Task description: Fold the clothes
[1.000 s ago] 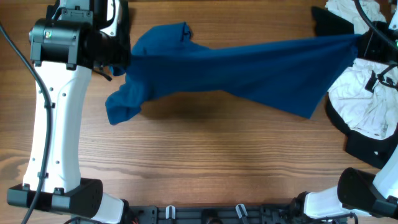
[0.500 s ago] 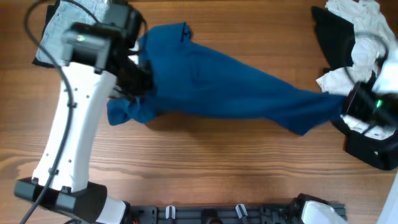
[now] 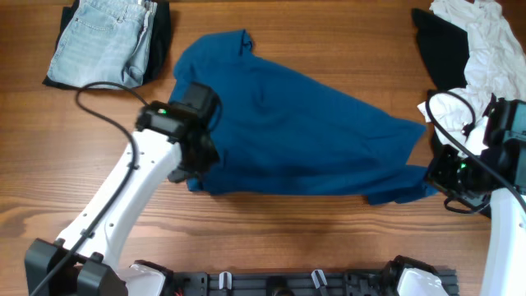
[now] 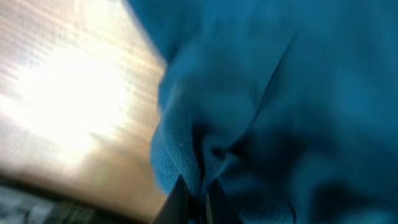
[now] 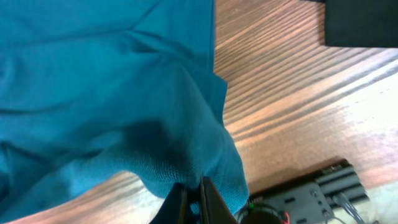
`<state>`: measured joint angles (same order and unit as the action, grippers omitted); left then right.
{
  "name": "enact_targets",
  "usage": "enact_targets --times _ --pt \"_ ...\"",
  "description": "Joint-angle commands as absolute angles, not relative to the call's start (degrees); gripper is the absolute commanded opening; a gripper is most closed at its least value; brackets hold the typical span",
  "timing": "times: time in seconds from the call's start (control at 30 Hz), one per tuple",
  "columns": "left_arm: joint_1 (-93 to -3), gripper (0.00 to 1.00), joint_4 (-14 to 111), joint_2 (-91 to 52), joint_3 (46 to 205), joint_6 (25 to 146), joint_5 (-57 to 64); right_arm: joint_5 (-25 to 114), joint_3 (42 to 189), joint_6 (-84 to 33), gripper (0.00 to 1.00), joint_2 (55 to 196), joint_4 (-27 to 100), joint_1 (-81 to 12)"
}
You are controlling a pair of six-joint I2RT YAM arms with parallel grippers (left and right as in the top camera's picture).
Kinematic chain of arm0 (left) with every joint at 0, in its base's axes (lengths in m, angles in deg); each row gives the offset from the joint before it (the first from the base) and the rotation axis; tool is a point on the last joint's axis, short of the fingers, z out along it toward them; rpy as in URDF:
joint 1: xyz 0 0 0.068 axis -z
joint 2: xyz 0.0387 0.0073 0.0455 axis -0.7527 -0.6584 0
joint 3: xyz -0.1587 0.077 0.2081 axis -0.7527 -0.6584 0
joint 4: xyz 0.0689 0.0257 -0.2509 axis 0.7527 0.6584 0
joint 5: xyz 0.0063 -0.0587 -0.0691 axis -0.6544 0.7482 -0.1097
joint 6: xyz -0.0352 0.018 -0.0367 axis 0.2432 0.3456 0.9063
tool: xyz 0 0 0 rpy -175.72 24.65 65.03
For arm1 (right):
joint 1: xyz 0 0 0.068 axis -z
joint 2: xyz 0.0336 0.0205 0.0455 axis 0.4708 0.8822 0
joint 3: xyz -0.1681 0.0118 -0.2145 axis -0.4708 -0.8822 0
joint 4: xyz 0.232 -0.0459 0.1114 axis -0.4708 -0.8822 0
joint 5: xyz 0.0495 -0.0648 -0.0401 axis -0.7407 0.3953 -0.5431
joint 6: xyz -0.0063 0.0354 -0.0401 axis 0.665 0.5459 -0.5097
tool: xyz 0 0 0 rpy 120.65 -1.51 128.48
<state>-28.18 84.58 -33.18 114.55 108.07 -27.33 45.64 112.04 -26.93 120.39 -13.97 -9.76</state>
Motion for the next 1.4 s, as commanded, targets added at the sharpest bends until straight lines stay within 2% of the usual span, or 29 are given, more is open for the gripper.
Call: enact_targets --times 0.0,0.1,0.3,0.6,0.93,1.37 --pt "-34.6 0.04 75.8 -31.8 114.4 104.1 -29.7 42.5 106.5 -25.8 0.04 121.7 -10.5 -9.4" --pt "-39.0 0.04 69.5 -31.8 114.4 99.9 -29.5 38.0 103.8 -25.9 0.04 123.9 -8.4 -9.5" --pt "-43.9 0.04 61.4 -32.2 114.4 95.9 -29.4 37.5 103.3 -25.2 0.04 129.0 -7.3 -9.5" --pt "-43.8 0.04 58.7 -33.7 114.4 95.7 -29.4 37.5 102.9 -21.2 0.04 130.6 -4.0 -9.5" --pt "-43.8 0.04 48.9 -41.2 114.4 95.7 -29.2 38.1 91.3 -18.2 0.04 130.7 13.0 -9.5" --pt "-42.1 0.04 46.2 -50.5 114.4 95.7 -28.8 42.3 91.3 -16.5 0.05 136.6 20.5 -9.5"
